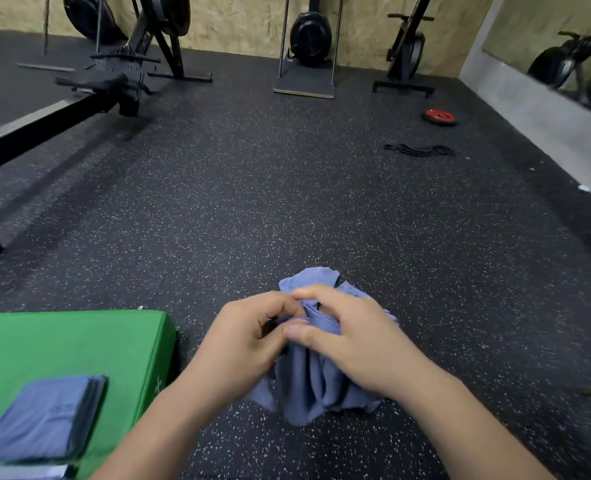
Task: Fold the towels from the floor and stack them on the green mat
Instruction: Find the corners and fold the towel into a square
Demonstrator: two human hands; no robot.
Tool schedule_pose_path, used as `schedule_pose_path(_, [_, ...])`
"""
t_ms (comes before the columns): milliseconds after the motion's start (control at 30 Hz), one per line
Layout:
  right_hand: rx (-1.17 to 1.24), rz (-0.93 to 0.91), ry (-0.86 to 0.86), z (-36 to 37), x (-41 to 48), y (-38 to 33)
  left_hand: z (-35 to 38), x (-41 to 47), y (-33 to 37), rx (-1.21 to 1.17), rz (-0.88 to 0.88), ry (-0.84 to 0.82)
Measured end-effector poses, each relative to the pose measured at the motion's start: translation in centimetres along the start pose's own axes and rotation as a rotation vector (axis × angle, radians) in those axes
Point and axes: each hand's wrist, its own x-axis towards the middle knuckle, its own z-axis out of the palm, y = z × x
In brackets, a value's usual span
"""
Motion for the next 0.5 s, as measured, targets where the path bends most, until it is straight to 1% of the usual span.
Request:
schedule_pose_path(67, [0.019,0.003,-0.091,-0.3,0.2,0.4,0.0,0.0,0.2,0.037,0.008,0.004])
schedule_pose_path(200, [-0.057,0.049,-0.158,-0.4,0.2,1.1,0.3,-0.5,0.1,0.055,-0.011,-0.016])
schedule_pose_path(367, [-0.076,0.046,-0.176,-0.4,0.3,1.4,0.4,-0.9,0.0,0.068,-0.012,-0.061])
schedule_pose_path(500, [-0.074,0.028,-0.141,-0.4,0.3,1.1,-0.1,-1.1,0.0,0.095,-0.003,-0.069])
